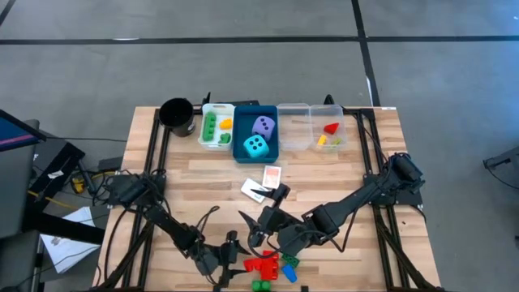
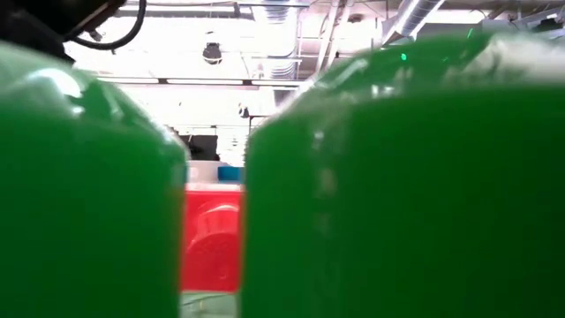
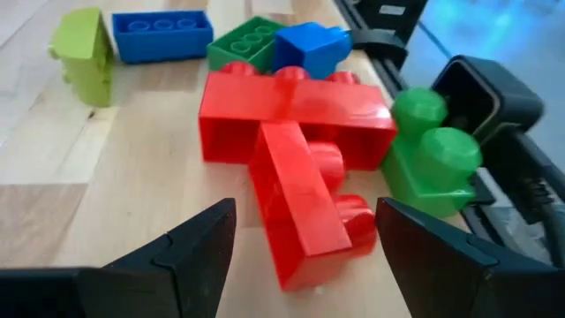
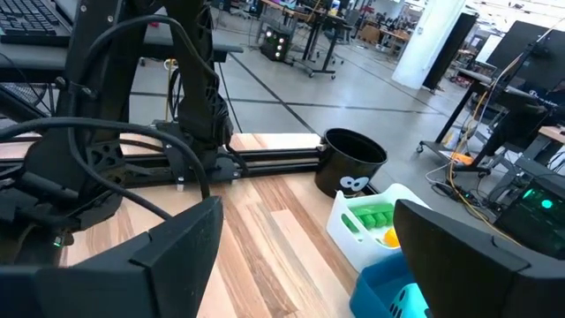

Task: Pick & Place Toys
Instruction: Put the large red game piece into the white bin

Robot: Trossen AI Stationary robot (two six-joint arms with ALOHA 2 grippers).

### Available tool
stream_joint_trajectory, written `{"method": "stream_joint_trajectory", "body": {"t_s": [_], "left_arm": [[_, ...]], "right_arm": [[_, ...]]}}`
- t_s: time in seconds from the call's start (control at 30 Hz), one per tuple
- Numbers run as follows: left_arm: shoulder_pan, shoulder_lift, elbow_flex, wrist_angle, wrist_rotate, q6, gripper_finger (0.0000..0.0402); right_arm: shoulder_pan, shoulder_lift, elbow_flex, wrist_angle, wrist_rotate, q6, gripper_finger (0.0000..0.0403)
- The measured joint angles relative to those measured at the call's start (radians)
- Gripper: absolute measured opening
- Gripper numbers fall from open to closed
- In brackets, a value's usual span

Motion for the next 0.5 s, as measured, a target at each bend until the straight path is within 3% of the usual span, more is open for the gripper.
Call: {"method": "stream_joint_trajectory", "body": {"t_s": [0.5], "left_arm": [[0.0,0.0,0.0,-0.092,-0.023,-0.102,0.0265]], "right_arm": [[-0.001,0.0,0.0,-0.003,0.0,0.0,0.0327]]}}
